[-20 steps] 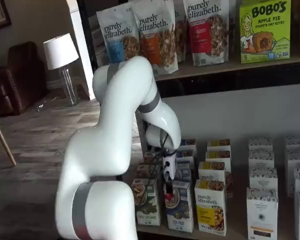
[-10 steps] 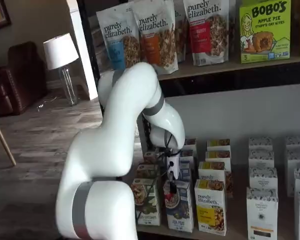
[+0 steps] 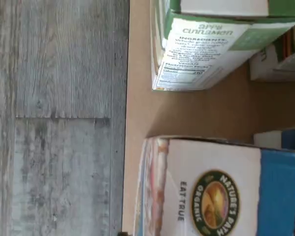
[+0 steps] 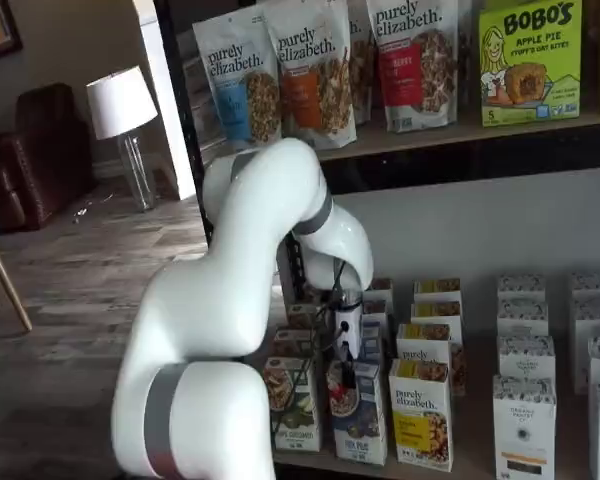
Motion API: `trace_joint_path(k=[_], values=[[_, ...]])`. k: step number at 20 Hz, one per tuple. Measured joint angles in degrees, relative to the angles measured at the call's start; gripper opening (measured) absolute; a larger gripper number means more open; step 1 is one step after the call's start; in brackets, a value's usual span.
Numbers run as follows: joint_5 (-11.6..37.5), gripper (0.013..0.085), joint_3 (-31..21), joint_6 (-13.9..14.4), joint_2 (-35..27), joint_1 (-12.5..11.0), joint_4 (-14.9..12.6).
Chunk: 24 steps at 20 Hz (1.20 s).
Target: Pick up the blue and white box that is on the bottom shelf, the second box from the left
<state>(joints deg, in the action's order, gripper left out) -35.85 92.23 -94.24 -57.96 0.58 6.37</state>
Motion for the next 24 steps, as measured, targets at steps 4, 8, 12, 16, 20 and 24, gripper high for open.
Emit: trace_joint_path(k=[4, 8, 12, 16, 20, 24], values=[[-0.45, 0.085, 0.59, 1.07, -0.57, 0.39, -0.82], [-0.02, 0.085, 0.45, 1.95, -0.88, 0.79, -1.43], [1.5, 0.085, -0.14, 2.6, -1.13, 1.06, -1.96], [3.08, 0.085, -0.53, 1.92, -1.41, 1.13, -1.12], [2.49, 0.085, 0.16, 1.68, -1.86, 1.19, -0.74], [2.35, 0.077, 0.36, 1.67, -1.98, 1.23, -0.67]])
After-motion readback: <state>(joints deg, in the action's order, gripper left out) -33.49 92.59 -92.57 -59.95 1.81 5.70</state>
